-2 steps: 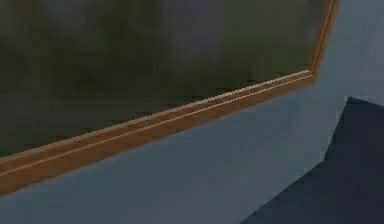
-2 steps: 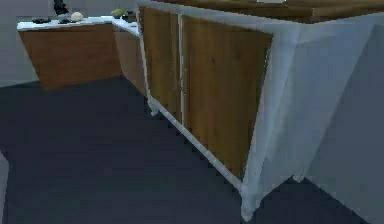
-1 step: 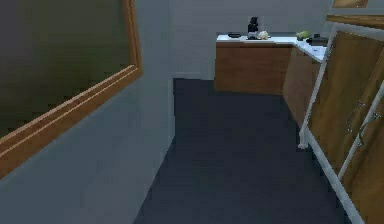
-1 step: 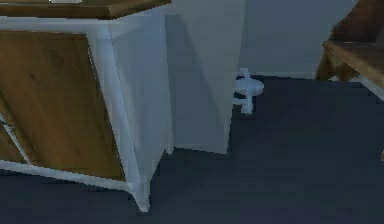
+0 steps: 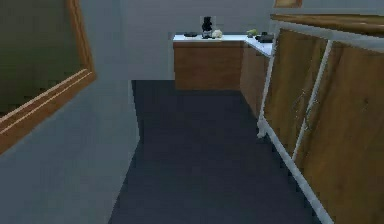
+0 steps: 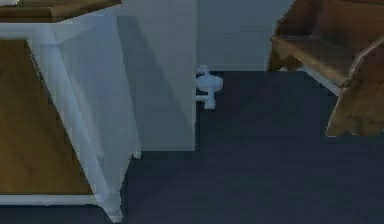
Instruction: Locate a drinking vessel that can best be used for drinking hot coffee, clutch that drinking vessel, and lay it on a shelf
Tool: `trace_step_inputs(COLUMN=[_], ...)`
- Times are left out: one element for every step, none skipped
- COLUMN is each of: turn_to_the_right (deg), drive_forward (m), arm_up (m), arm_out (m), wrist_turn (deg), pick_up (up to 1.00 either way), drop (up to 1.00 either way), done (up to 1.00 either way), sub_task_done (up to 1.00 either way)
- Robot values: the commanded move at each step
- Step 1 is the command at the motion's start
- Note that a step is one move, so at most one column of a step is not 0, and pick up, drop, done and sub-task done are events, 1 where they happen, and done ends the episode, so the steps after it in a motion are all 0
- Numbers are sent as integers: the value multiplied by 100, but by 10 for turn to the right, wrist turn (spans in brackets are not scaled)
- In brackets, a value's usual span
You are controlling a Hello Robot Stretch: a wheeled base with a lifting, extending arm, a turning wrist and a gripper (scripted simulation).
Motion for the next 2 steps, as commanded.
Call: trace_step_inputs(turn_to_the_right=[0,30], drive_forward=[100,0], arm_up=[0,0], arm_out=[0,0], wrist_turn=[0,0], pick_up=[0,0], drop=[0,0], done=[0,0], sub_task_done=[0,0])
